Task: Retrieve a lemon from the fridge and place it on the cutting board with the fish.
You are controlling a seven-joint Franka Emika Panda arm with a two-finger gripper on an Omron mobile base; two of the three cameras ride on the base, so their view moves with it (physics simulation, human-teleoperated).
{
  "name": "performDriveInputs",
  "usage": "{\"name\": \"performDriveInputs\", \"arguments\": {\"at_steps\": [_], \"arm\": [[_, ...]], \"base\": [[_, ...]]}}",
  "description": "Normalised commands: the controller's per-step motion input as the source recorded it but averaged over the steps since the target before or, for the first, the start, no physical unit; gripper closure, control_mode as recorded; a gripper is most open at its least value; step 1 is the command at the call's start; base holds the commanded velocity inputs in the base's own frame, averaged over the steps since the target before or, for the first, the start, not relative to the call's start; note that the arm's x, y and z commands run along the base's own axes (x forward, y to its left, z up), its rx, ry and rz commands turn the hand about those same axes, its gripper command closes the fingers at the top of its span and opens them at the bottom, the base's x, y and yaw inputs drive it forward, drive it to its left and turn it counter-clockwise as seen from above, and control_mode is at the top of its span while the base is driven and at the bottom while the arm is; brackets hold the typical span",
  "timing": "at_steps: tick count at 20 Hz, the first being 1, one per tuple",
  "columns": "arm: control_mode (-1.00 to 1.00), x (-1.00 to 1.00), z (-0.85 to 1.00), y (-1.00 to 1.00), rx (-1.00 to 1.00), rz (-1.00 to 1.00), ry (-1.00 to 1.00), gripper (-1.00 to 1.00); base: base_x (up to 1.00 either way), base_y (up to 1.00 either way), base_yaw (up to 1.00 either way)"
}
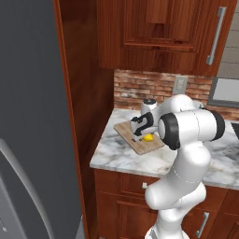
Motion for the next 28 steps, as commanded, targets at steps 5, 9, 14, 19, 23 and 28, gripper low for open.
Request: {"name": "performDriveInputs", "arguments": {"at_steps": [5,9,14,19,23,28], "arm": [[-1.0,-0.02,0.12,0.0,0.0,0.0,0.0,-1.0],[-1.0,-0.08,0.53,0.0,0.0,-0.01,-0.02,-1.0],[-1.0,-0.05,0.58,-0.1,0.05,-0.04,-0.01,-1.0],[-1.0,-0.32,0.58,0.0,0.05,-0.03,-0.03,-1.0],[-1.0,-0.46,0.38,0.0,0.08,-0.01,-0.01,-1.0],[-1.0,-0.66,0.27,0.0,0.06,-0.03,-0.08,-1.0]], "base": [[0.0,0.0,0.0],[0.0,0.0,0.0],[0.0,0.0,0.0],[0.0,0.0,0.0],[0.0,0.0,0.0],[0.0,0.0,0.0]]}}
